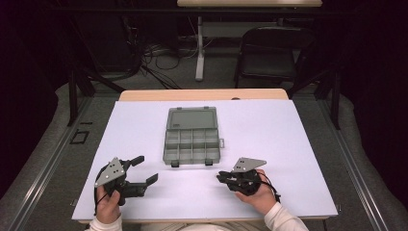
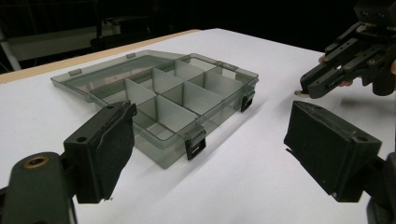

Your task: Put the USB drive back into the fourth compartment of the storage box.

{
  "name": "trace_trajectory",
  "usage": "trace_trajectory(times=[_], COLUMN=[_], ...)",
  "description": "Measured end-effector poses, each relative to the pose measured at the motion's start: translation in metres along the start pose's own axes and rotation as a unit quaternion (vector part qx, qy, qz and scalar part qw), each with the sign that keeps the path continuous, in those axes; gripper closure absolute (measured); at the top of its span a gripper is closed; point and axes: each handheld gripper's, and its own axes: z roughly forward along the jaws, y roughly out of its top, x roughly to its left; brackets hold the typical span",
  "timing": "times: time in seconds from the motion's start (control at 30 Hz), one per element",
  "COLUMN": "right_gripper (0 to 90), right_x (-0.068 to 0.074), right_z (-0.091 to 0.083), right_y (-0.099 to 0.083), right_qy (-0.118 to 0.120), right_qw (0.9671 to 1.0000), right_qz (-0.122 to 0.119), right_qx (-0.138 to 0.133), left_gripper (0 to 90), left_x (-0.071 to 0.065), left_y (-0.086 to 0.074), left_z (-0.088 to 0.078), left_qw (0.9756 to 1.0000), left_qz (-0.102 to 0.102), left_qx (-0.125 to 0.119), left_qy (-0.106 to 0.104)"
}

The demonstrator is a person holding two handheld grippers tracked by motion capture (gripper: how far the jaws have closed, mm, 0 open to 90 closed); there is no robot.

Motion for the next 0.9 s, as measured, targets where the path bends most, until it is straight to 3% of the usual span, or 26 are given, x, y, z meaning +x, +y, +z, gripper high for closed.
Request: trace_trajectory(times=[0.4, 0.9], right_gripper=[79.3, 79.3], right_x=[-0.006, -0.017], right_z=[-0.011, -0.011], right_y=[0.01, 0.035], right_qy=[-0.012, -0.027], right_qw=[0.9994, 0.999], right_qz=[0.011, 0.007], right_qx=[-0.029, -0.034], left_gripper=[15.6, 15.6], left_x=[0.0, 0.0], left_y=[0.0, 0.0], left_z=[0.001, -0.001], left_qw=[1.0, 1.0], left_qz=[-0.001, -0.002], left_qx=[0.001, 0.001], left_qy=[0.002, 0.003])
